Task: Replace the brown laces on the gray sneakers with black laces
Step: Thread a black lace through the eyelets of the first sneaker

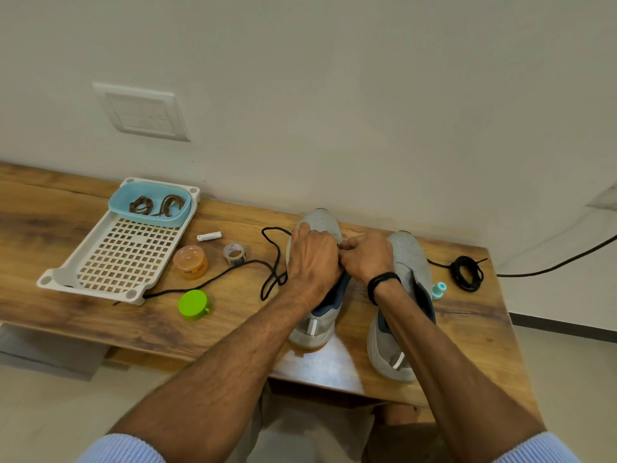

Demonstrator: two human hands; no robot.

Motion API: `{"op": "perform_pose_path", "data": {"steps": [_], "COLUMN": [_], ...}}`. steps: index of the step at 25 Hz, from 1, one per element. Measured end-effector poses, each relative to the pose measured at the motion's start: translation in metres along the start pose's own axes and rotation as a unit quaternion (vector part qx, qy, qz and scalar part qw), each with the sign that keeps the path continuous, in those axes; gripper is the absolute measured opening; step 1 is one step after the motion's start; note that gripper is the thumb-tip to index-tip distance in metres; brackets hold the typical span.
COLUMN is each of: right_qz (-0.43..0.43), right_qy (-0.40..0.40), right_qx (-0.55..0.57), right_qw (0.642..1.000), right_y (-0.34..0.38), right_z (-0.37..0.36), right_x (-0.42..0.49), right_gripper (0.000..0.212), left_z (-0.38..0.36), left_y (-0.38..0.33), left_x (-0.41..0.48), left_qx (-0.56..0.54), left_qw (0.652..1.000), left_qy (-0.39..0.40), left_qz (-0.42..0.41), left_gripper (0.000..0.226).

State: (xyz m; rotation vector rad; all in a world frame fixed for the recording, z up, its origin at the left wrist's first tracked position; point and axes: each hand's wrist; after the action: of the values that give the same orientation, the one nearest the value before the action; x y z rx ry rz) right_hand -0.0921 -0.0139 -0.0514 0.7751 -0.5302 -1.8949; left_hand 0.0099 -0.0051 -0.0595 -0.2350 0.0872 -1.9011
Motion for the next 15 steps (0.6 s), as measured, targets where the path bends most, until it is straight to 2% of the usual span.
{"op": "perform_pose_path", "data": {"steps": [9, 15], "right_qz": [0.018, -0.064], "right_qy": [0.015, 0.032], "right_qx": [-0.012, 0.088], "right_qw": [1.000, 0.994], "right_y": [0.001, -0.008], "right_z": [-0.003, 0.002], "right_x": [-0.001, 0.003], "right_gripper": [0.010, 0.008], "left_z": [-0.003, -0.002], "left_y": [0.002, 0.002], "left_x": [0.000, 0.000], "left_qx": [0.004, -0.004], "left_qw": [1.000, 1.000], "left_qy": [-0.012, -0.011], "left_qz": [0.000, 0.008], "left_gripper": [0.011, 0.009]}}
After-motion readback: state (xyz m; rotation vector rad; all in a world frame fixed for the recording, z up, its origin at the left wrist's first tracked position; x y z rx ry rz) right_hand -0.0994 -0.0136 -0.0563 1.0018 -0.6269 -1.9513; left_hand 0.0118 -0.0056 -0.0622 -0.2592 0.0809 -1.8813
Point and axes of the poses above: each hand's wrist, its own x-axis towards the middle knuckle, its own z-axis out of the back of the hand, y = z × x, and after that the axes turned 11 degrees about -z, right-handed
